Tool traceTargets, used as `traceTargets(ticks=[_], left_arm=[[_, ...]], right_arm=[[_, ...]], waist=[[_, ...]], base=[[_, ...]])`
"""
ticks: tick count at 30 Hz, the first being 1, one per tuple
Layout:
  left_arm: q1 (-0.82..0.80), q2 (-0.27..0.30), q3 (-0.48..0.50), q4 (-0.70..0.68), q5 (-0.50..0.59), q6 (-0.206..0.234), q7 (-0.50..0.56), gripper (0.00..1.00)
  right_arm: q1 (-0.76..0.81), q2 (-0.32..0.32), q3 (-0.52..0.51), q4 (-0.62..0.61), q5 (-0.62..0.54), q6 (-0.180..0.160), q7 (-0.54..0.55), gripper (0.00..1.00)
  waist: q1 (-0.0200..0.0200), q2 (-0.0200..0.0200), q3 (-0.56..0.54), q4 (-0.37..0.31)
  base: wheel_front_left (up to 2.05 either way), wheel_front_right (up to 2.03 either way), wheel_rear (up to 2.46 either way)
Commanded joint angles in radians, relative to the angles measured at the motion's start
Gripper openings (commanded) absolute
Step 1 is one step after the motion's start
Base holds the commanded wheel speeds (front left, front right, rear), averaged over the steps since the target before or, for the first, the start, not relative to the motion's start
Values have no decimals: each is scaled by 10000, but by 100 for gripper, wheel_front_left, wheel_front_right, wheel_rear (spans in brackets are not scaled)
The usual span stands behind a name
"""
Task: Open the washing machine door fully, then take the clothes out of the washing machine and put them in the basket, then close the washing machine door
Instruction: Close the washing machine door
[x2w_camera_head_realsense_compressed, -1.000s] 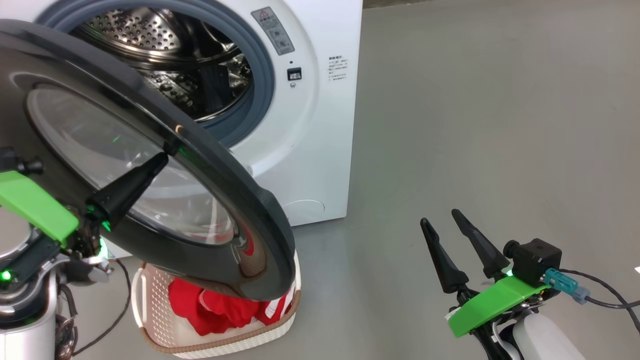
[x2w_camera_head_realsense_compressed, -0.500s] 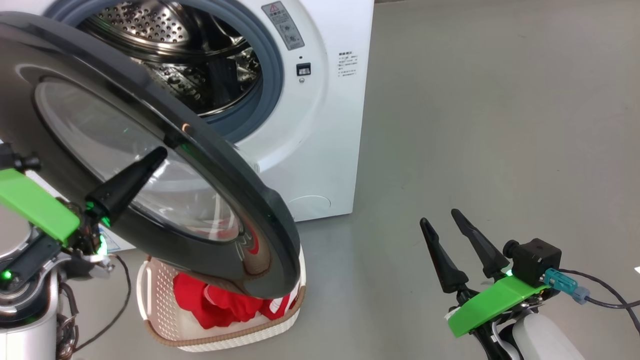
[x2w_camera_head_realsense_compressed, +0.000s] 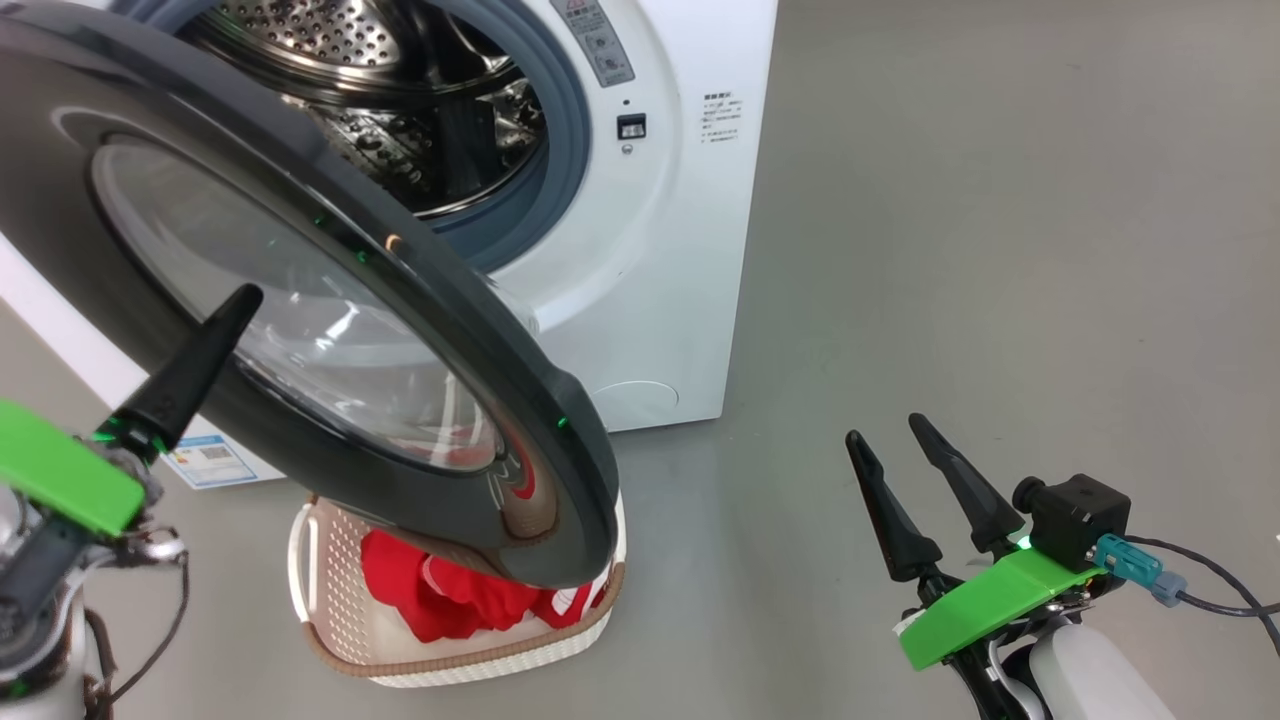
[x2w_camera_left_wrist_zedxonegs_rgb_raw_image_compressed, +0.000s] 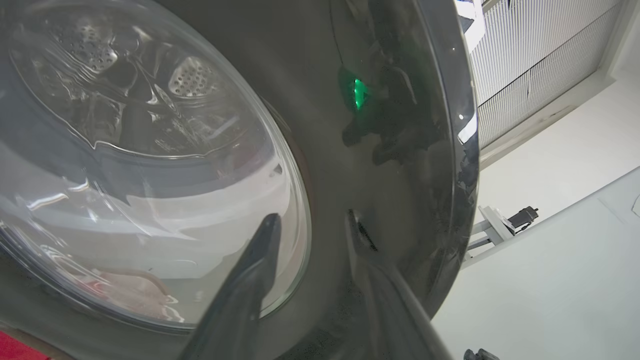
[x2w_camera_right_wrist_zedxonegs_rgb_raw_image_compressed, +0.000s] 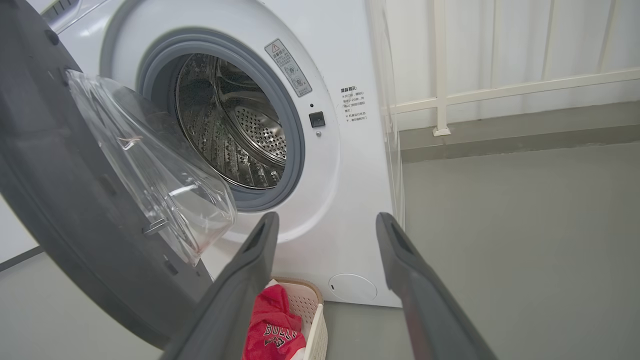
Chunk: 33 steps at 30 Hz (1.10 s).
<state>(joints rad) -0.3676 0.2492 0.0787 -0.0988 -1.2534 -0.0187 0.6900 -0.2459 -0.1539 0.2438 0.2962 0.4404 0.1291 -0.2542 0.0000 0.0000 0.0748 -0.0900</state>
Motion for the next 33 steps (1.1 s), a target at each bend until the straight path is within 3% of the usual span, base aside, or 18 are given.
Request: traceTargets(ticks=[1, 15, 26, 33], left_arm=[[-156, 390, 388, -356, 216, -129, -104, 100], [1767, -54, 785, -795, 2823, -1012, -3957, 100], [3175, 115, 22, -65, 5128, -1114, -7343, 100], [3383, 101, -333, 595, 6027, -1117, -8710, 100]], right_arm=[[-118, 36, 156, -284, -77, 16, -76, 100], [-167, -9, 103, -351, -83, 16, -76, 100], [-223, -72, 79, -434, -112, 16, -76, 100], [-248, -128, 12, -483, -143, 16, -76, 100]], waist=[[0, 0, 2, 20], [0, 0, 64, 97], [0, 0, 81, 36], [0, 0, 71, 61]], base=[[0, 0, 0], [0, 0, 0], [0, 0, 0], [0, 0, 0]])
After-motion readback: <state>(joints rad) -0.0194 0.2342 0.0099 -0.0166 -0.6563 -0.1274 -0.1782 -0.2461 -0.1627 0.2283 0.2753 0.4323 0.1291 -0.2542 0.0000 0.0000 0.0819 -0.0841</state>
